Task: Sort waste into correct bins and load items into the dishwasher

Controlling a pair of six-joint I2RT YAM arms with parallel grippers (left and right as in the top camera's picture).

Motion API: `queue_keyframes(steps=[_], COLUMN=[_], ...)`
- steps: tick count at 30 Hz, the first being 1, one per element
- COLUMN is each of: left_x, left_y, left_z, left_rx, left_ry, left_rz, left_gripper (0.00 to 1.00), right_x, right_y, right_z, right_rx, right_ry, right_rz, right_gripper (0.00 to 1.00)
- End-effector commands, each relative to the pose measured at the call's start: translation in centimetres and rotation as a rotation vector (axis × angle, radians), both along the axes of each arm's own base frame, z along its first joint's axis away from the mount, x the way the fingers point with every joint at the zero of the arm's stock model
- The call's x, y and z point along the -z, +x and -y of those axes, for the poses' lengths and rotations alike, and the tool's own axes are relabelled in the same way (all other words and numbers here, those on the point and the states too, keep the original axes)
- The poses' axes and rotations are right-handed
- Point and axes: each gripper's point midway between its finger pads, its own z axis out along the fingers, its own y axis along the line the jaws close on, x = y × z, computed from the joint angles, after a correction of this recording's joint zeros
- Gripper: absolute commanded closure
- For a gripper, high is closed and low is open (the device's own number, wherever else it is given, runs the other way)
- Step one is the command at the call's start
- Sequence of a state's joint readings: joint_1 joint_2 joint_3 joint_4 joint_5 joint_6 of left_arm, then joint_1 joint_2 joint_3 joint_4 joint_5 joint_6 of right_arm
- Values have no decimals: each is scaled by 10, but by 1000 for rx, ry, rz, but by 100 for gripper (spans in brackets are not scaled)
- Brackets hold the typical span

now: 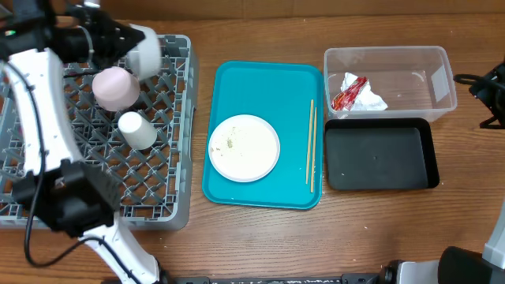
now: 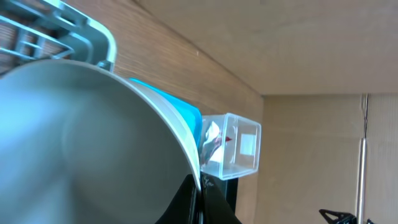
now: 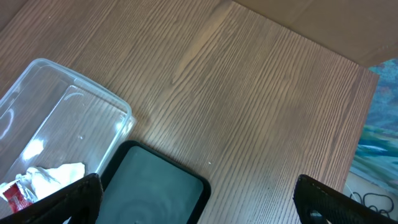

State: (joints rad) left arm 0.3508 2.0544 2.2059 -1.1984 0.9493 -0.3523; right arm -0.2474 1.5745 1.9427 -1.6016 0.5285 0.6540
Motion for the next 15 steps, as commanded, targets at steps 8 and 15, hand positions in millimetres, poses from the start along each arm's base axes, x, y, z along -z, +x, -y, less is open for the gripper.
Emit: queue_keyframes(steps=[8,15], left_x=[8,39], left_y=[-33,-47], left_z=[-56,-84], left_rx=[4,-49], left_ry=[-139,-172], left_rz=[57,17], left_gripper=[96,96], right_x=[-3,-3], right_y=[-1,-1], right_z=[1,1], right_rx=[4,4], right_ry=[-8,-9], right_rz=[6,7], right_gripper=[0,0])
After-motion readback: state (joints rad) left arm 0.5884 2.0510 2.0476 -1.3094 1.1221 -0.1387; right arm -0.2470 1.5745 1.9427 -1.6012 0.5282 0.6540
